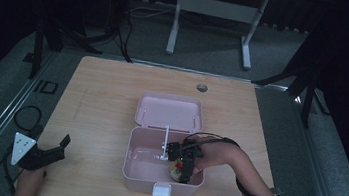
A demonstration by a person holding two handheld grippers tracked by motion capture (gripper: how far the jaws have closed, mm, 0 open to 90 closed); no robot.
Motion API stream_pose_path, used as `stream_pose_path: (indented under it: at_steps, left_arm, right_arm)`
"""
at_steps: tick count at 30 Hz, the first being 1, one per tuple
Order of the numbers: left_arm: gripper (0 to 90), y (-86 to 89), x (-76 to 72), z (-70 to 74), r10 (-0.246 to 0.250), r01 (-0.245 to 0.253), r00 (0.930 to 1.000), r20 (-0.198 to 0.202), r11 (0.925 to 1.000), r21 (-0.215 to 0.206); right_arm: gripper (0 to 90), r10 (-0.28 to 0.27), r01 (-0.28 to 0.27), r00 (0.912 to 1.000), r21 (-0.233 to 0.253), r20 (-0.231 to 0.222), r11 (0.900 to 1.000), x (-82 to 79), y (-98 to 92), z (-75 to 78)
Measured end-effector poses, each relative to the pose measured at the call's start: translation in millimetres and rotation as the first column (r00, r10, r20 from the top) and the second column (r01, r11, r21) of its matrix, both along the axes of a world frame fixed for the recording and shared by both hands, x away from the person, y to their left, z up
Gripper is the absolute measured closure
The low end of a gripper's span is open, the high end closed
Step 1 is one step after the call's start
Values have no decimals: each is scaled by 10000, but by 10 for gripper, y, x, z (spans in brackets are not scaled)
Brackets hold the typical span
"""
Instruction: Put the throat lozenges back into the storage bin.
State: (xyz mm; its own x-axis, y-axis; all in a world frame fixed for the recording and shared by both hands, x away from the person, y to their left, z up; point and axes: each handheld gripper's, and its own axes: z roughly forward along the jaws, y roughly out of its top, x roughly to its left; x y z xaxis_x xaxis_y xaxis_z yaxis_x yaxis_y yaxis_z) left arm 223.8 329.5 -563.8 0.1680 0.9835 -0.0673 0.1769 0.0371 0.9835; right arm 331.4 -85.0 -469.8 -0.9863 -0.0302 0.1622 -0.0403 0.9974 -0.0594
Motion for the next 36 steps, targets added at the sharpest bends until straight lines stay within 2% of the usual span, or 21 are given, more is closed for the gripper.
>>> stream_pose_path:
  at_steps: [2, 4, 8, 12, 15, 17, 20, 21, 22, 24, 25, 27, 28, 29, 30, 31, 35, 36]
  left_arm:
    - [5, -1, 0, 0, -8, 8, 10000, 6, 10000, -13]
    - [5, -1, 0, 0, -14, 14, 10000, 5, 10000, -14]
    - [5, -2, 1, 0, -7, 7, 10000, 8, 10000, -20]
    - [5, -1, 0, 0, -6, 6, 10000, 5, 10000, -14]
    - [5, -1, 0, 0, -1, 1, 10000, 6, 10000, -13]
    - [5, -2, 0, 0, 7, -7, 10000, 8, 10000, -9]
    - [5, -4, 0, -1, 21, -21, 10000, 19, 10000, -12]
    - [5, -3, -1, -1, 28, -28, 10000, 33, 10000, 0]
    - [5, -3, -1, -1, 28, -28, 10000, 33, 10000, 0]
    - [5, -2, -1, -1, 26, -26, 10000, 33, 10000, -11]
    - [5, -3, -1, -1, 34, -34, 10000, 47, 10000, -23]
    - [5, -4, -2, -1, 36, -36, 10000, 55, 10000, -23]
    - [5, -4, -2, -1, 36, -36, 10000, 55, 10000, -23]
    - [5, -3, -2, -1, 36, -35, 10000, 48, 10000, -16]
    - [5, -2, -2, -1, 32, -32, 10000, 39, 10000, -9]
    - [5, -2, -2, -1, 36, -36, 10000, 36, 10000, -4]
    - [5, 0, -3, -2, 16, -16, 10000, 50, 10000, -29]
    - [5, 0, -3, -2, 20, -20, 10000, 55, 10000, -31]
  right_arm:
    - [178, -4, 4, 10000, -11, 95, 10000, -5, 1, 2]
    - [170, -22, 22, 10000, 26, -1, 10000, -4, 1, 7]
    - [159, -179, 177, 9998, 371, 43, 9992, 14, -10, 64]
    - [160, -228, 223, 9997, 672, 67, 9975, 24, -41, 153]
    - [159, -334, 307, 9992, 1125, 219, 9932, 24, -98, 284]
    - [137, -488, 459, 9987, 1808, 116, 9825, 44, -169, 423]
    - [133, -706, 705, 9975, 2461, -83, 9667, 70, -287, 596]
    - [133, -773, 734, 9970, 2651, 44, 9614, 79, -339, 653]
    - [133, -773, 734, 9970, 2651, 44, 9614, 79, -339, 653]
    - [133, -1197, 995, 9918, 3154, 456, 9437, 105, -496, 788]
    - [133, -1318, 1053, 9896, 3314, 584, 9376, 114, -542, 818]
    - [133, -1670, 1193, 9814, 3795, 952, 9175, 133, -683, 883]
    - [133, -1670, 1193, 9814, 3795, 952, 9175, 133, -683, 883]
    - [133, -1786, 1220, 9777, 3934, 1106, 9113, 136, -731, 896]
    - [132, -2093, 1428, 9708, 4180, 1176, 8972, 159, -873, 906]
    - [133, -2236, 1520, 9668, 4258, 1233, 8919, 165, -933, 896]
    - [131, -2647, 1803, 9543, 4397, 1385, 8799, 209, -1150, 771]
    - [130, -2787, 1934, 9498, 4336, 1420, 8801, 218, -1201, 733]
